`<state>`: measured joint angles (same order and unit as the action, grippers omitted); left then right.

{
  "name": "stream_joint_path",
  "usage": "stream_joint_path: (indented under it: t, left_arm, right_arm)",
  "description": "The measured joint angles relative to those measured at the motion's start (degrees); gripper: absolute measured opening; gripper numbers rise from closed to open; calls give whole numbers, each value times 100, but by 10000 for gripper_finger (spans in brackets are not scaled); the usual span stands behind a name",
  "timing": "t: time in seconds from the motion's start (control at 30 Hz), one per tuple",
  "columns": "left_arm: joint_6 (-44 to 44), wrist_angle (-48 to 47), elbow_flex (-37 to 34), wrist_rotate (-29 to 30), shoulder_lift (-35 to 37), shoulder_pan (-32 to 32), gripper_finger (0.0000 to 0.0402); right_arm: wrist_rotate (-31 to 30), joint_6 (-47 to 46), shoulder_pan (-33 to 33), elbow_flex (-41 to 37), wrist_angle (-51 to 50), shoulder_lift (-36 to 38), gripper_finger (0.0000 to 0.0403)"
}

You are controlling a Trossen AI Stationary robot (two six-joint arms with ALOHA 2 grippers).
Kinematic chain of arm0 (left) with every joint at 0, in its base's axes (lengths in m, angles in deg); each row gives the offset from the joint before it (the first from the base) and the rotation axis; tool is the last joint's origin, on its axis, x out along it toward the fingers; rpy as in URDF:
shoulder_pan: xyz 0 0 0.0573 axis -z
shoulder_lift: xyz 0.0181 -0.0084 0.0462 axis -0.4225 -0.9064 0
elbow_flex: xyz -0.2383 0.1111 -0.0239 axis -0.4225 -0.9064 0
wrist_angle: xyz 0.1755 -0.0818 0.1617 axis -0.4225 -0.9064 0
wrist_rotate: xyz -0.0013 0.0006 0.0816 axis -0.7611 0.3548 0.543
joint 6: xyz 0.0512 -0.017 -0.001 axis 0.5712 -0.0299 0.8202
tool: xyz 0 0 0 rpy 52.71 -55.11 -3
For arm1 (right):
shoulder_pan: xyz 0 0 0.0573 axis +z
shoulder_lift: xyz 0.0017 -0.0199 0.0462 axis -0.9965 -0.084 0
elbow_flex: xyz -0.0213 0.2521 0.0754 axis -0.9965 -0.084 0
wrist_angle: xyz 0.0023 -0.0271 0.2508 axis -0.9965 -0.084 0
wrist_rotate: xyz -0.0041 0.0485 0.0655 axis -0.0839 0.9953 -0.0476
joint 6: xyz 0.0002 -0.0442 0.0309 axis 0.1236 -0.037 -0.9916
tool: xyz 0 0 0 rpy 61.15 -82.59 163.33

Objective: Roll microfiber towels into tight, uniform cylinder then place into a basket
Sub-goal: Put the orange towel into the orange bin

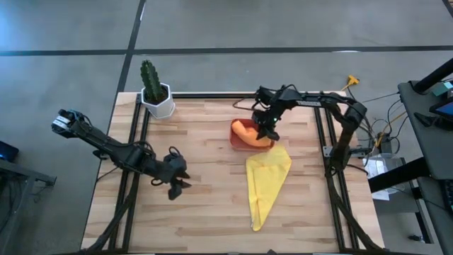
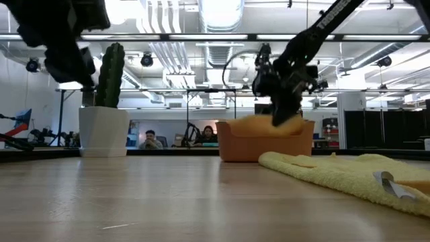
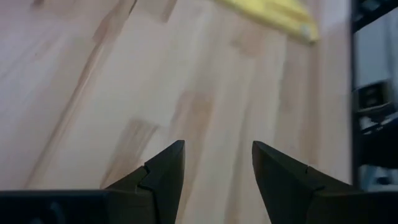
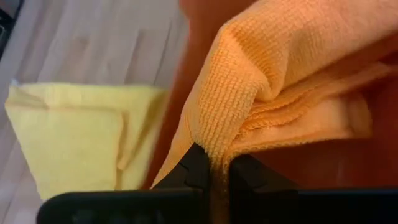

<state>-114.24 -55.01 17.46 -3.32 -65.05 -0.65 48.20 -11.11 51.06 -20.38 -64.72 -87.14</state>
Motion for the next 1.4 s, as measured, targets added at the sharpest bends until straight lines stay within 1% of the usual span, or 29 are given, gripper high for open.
stream_joint_path:
  t: [0.17,0.23,0.3,0.37,0.43,0.5,0.63,0.7,0.83,0.9,1.0,1.07,1.13,1.3,1.4]
  left_arm:
    - [2,1019,0,104,0,-166,171]
    - [-68,1456,6,423,0,-330,171]
    - [-124,2057,27,939,16,-574,171]
    - [93,2889,31,1336,73,-890,171]
    - [532,3650,52,1337,81,-1278,171]
    - [808,3913,61,982,13,-1683,171]
    - [880,3792,286,-156,-421,-2391,171]
    - [991,3808,517,-717,-798,-2596,171]
    - [1420,3791,1250,-1711,-1879,-2845,171]
    - [1548,3784,1718,-2190,-2497,-2932,171]
    - [1650,3600,2335,-2518,-3325,-3071,171]
    - [1680,3500,2646,-2534,-3735,-3196,171]
    - [1668,3403,2862,-2670,-4039,-3350,171]
    - [1829,3090,3099,-3304,-4483,-3701,171]
    - [2030,2891,3096,-3603,-4584,-3860,171]
  right_arm:
    - [33,44,16,9,19,-464,20]
    - [160,61,42,1,-31,-536,20]
    - [582,211,73,-6,-71,-556,20]
    - [1128,284,80,-8,-70,-496,20]
    - [1503,229,77,23,-54,-443,20]
    - [1608,120,73,45,-41,-439,20]
    - [1276,-134,119,68,-10,-439,20]
    - [1130,-208,153,68,-12,-439,20]
    - [1096,-231,183,72,7,-439,20]
    - [844,-292,193,74,18,-435,20]
    - [411,-723,205,75,46,-432,20]
    - [314,-896,200,75,31,-430,20]
    - [301,-973,198,76,-18,-413,20]
    - [313,-919,198,76,-60,-362,20]
    - [345,-1229,198,76,-61,-354,20]
